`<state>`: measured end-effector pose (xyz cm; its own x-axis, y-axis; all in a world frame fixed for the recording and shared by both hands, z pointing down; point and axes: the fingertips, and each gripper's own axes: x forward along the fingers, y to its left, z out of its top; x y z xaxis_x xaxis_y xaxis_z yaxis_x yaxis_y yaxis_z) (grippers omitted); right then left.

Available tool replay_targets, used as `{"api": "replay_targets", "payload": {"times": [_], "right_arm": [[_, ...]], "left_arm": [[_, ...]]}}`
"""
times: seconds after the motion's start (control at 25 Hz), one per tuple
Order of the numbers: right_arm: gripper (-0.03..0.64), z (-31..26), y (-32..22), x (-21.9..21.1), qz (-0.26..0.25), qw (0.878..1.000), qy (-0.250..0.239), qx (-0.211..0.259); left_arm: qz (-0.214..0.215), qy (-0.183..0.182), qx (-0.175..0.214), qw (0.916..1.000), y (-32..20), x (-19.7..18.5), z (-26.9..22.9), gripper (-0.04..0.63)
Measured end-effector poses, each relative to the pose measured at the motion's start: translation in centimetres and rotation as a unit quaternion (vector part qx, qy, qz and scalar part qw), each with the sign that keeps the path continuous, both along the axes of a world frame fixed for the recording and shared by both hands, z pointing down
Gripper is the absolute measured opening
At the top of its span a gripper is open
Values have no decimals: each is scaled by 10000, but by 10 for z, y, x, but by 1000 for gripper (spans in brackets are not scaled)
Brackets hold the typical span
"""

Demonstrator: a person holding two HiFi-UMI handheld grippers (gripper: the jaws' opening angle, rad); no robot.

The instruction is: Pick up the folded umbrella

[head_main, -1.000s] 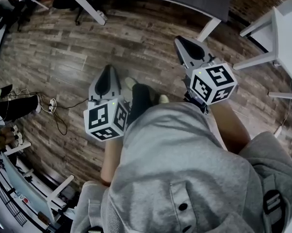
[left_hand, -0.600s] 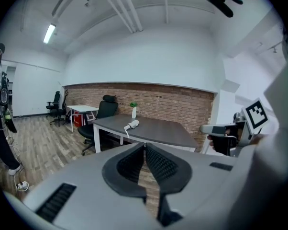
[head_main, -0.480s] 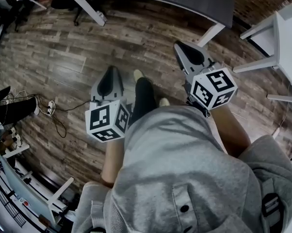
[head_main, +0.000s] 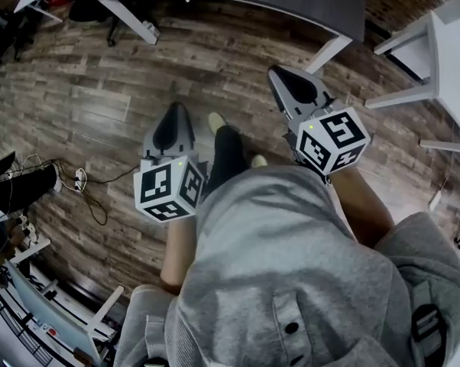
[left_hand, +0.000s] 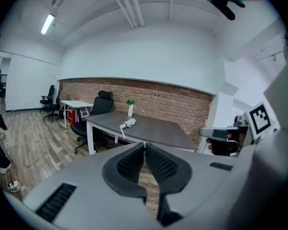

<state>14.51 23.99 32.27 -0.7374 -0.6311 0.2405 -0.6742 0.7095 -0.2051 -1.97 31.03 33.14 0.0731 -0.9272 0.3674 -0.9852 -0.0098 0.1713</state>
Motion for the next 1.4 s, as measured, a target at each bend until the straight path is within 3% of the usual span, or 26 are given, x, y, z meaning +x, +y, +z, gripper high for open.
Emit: {"api": "replay_targets", "payload": {"times": [0.36, 0.88, 1.4], "right_arm": [[25, 5, -51, -6, 109, 9999, 104, -65], [25, 17, -136, -50, 127, 9993, 172, -299], [25, 15, -181, -74, 254, 9987, 227, -377]], "left_arm": [[72, 6, -67, 10000, -54, -15, 3, 26], [139, 101, -298, 9994, -135, -50, 13, 26], [285, 101, -443, 9986, -183, -70, 14, 27]]}}
